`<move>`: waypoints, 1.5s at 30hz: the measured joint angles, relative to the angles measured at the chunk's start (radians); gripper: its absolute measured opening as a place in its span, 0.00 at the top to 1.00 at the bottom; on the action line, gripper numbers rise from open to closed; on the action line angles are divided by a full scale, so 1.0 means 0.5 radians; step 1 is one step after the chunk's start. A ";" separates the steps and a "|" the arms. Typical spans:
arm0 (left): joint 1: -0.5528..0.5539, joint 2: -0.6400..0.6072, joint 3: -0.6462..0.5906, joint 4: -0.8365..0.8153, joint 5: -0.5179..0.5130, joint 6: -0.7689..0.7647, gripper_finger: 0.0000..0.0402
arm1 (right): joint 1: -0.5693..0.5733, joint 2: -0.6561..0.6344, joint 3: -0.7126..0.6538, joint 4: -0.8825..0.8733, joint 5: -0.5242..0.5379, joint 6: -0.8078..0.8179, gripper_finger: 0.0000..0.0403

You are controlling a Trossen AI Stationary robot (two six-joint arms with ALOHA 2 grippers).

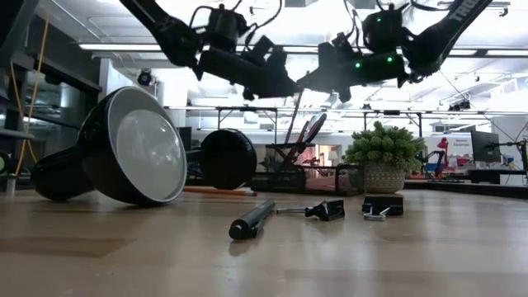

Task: Pick and place office supplies into organizer
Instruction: Put the bottom orange pencil into the desk organizer, then put the orange pencil into the desk organizer

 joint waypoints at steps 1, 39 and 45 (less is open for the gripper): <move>0.000 -0.036 0.000 -0.047 0.000 0.002 0.54 | 0.000 0.030 0.012 -0.001 -0.001 0.000 0.96; -0.016 -0.194 0.001 -0.309 -0.026 0.015 0.54 | -0.008 0.264 0.135 -0.195 -0.211 0.050 0.66; -0.017 -0.194 0.001 -0.380 -0.098 0.017 0.54 | -0.062 -0.025 0.135 -0.430 -0.217 -0.037 0.66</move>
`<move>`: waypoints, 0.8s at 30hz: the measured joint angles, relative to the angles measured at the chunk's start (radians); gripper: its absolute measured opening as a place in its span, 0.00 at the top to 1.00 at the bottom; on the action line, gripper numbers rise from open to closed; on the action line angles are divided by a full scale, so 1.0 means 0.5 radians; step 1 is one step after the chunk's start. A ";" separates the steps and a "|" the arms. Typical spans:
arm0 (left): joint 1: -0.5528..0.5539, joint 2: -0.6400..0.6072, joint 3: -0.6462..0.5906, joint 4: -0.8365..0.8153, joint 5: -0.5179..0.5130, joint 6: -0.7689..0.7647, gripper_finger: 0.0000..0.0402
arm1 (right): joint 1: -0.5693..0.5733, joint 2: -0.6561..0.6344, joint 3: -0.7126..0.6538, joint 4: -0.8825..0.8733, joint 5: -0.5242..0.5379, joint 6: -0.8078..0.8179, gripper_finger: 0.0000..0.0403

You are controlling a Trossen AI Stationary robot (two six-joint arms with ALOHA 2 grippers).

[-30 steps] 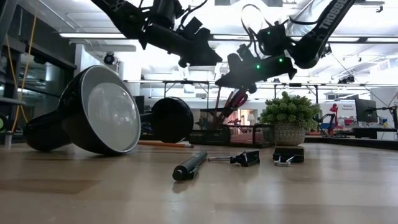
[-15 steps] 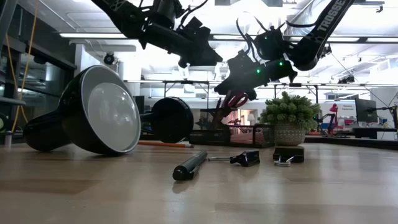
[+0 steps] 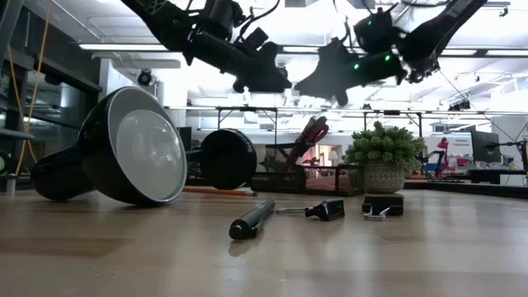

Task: Pick and place office supplies into organizer
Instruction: Put the orange pencil into the desk organizer

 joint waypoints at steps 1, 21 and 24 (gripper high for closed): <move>-0.001 -0.007 0.000 -0.021 0.000 0.000 0.54 | -0.005 -0.050 0.000 -0.075 0.001 -0.018 0.66; -0.535 -0.617 -0.784 0.234 -0.282 -0.087 0.54 | 1.001 -0.458 -0.615 0.101 0.908 0.059 0.66; -0.651 -0.690 -0.863 0.291 -0.381 -0.128 0.54 | 1.172 -0.325 -0.645 0.261 1.154 0.097 0.66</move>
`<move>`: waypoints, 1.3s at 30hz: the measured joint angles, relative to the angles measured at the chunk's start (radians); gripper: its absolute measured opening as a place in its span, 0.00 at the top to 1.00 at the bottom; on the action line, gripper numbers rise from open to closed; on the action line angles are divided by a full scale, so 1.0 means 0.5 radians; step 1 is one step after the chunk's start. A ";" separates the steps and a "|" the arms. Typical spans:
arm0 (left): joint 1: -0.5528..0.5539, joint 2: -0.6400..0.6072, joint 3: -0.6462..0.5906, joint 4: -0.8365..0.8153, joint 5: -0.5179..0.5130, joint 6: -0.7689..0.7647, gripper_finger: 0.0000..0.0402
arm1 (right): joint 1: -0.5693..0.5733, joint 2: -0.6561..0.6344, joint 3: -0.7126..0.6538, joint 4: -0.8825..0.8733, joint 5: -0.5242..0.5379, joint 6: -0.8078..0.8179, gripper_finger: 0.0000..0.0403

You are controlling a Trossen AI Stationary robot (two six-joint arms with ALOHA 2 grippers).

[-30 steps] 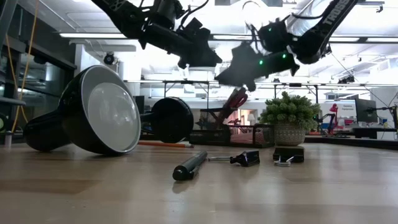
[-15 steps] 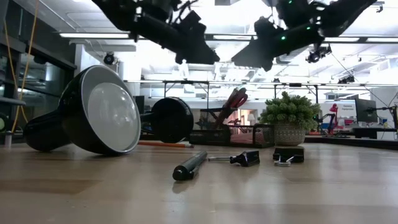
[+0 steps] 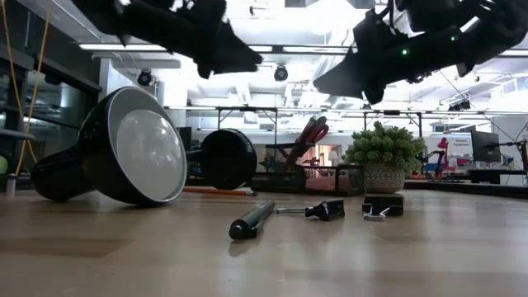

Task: Pick and place office supplies into organizer
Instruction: Put the orange pencil into the desk organizer

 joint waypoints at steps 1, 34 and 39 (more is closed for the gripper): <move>-0.041 -0.010 -0.011 -0.001 -0.062 -0.005 0.54 | 0.045 0.057 0.008 0.029 0.056 0.008 0.66; -0.485 -0.020 -0.036 -0.239 -0.684 -0.107 0.54 | 0.300 1.652 0.631 0.717 0.604 0.202 0.66; -0.485 -0.020 -0.035 -0.239 -0.682 -0.112 0.54 | 0.263 1.655 0.810 0.321 0.495 0.260 0.66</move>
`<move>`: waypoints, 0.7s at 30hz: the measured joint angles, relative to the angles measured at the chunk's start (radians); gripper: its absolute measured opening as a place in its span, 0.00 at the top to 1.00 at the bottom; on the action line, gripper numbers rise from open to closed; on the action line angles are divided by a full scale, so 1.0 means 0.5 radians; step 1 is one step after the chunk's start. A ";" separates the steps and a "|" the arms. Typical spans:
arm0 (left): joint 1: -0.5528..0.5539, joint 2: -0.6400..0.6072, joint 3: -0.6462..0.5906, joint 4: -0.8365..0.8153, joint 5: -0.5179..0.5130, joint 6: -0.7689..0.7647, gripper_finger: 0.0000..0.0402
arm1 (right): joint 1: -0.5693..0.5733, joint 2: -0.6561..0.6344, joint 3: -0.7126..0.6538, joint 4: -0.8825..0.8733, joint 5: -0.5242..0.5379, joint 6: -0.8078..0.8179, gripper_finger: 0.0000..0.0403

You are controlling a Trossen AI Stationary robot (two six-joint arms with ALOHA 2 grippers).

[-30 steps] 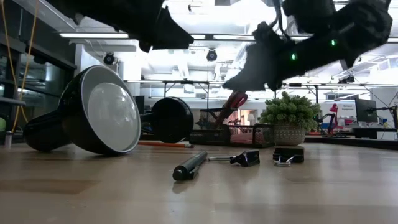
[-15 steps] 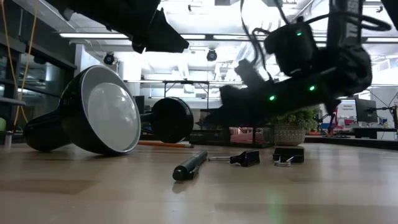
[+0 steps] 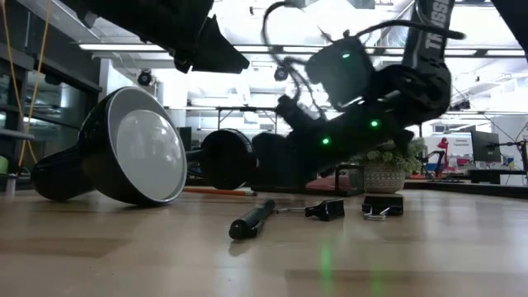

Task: Pick and place office supplies into organizer
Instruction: Put the orange pencil into the desk organizer

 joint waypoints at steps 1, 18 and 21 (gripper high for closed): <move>-0.001 0.000 -0.001 -0.001 0.000 -0.003 0.54 | -0.007 0.000 0.033 -0.077 0.013 0.016 0.66; -0.001 0.000 0.000 -0.044 0.001 -0.028 0.54 | -0.113 0.001 0.071 -0.238 -0.048 0.197 0.66; 0.000 0.000 -0.001 -0.044 0.002 -0.028 0.54 | -0.117 0.001 0.071 -0.261 -0.061 0.197 0.66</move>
